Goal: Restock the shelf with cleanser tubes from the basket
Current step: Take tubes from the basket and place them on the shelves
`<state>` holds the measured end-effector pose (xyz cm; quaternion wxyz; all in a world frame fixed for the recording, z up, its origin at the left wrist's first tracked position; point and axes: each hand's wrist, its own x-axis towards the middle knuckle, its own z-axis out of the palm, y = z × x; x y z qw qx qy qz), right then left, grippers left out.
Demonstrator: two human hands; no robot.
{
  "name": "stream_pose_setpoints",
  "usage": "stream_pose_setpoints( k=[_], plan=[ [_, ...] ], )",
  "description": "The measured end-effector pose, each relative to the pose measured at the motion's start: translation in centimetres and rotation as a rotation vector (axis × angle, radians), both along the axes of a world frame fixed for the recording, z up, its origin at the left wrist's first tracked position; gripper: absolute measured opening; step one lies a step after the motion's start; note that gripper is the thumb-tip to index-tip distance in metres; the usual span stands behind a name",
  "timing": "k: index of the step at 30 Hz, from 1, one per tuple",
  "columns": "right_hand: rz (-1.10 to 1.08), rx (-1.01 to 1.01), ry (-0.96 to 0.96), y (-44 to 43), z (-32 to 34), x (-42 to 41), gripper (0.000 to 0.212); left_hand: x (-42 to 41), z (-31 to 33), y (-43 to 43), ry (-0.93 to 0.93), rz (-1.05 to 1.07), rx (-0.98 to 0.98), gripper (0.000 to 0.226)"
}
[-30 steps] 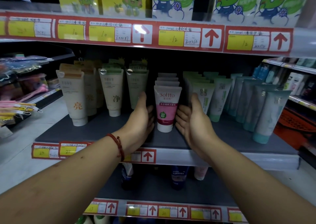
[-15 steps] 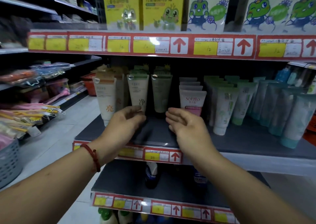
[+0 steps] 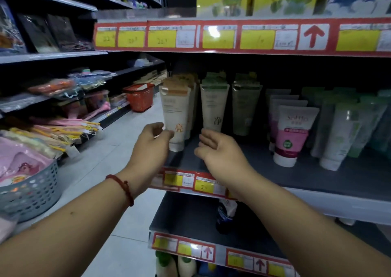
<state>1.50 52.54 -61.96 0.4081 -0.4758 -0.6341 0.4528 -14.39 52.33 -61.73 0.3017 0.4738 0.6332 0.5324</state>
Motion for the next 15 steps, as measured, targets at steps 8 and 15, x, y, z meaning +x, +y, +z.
stream_pose_setpoints(
  k=[8, 15],
  plan=[
    [-0.088, -0.008, -0.060, 2.1, -0.3, -4.6, 0.033, -1.2, -1.1, 3.2, -0.282, -0.192, -0.070, 0.072],
    [-0.133, 0.006, -0.084, 1.7, -0.7, -5.3, 0.030, -1.3, -1.8, 3.6, -0.261, -0.236, -0.032, 0.090]
  ],
)
